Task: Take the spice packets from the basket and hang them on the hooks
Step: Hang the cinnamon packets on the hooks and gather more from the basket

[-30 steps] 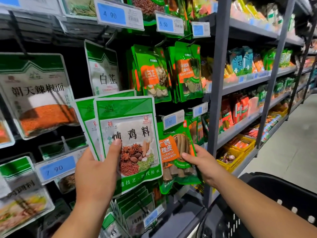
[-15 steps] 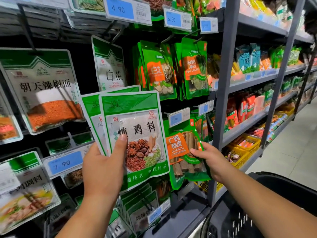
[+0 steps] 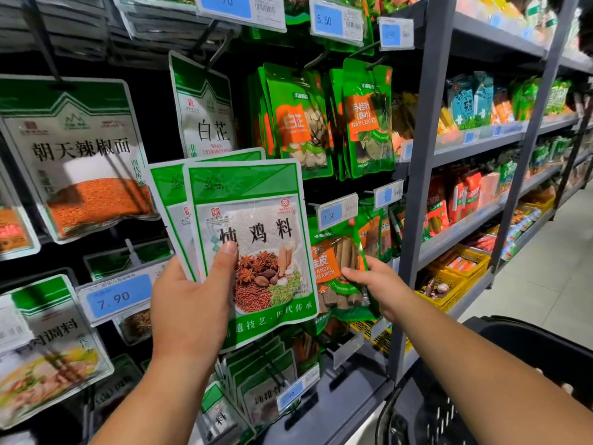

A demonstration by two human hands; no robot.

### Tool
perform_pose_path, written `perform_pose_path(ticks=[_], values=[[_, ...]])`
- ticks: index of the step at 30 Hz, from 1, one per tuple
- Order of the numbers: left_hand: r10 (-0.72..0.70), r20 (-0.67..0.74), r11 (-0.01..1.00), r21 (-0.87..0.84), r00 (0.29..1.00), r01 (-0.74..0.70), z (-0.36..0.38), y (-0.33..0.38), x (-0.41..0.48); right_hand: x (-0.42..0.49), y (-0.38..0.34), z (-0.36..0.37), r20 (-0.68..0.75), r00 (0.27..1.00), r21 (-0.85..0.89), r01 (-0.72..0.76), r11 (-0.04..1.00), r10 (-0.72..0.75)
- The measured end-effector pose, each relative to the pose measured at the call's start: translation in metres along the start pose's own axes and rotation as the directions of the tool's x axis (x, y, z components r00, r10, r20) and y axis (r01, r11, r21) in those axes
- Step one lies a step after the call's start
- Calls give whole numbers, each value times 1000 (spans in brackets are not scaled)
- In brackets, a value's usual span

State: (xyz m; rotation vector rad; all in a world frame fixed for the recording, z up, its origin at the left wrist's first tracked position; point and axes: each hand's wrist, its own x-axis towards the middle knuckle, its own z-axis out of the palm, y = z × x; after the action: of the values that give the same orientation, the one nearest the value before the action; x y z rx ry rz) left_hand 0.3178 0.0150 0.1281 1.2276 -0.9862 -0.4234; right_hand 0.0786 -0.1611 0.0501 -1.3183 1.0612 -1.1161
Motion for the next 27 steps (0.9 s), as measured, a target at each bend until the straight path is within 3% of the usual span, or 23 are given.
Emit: perform_pose_path(ticks=[15,22,27], values=[[44,9,998,-43,999,-43,-3,-12,7,25,-4,28,-38,996,-158,-88,984,82],[27,4,996,-80,1000,-27,-10,-4,-3,9,-11,2,-139,990,-275,-33,961,-6],[-2,22,991,-136,1000,5,-20,0,-7,-24,-39,12,-211,968,-240,83,967,-136]])
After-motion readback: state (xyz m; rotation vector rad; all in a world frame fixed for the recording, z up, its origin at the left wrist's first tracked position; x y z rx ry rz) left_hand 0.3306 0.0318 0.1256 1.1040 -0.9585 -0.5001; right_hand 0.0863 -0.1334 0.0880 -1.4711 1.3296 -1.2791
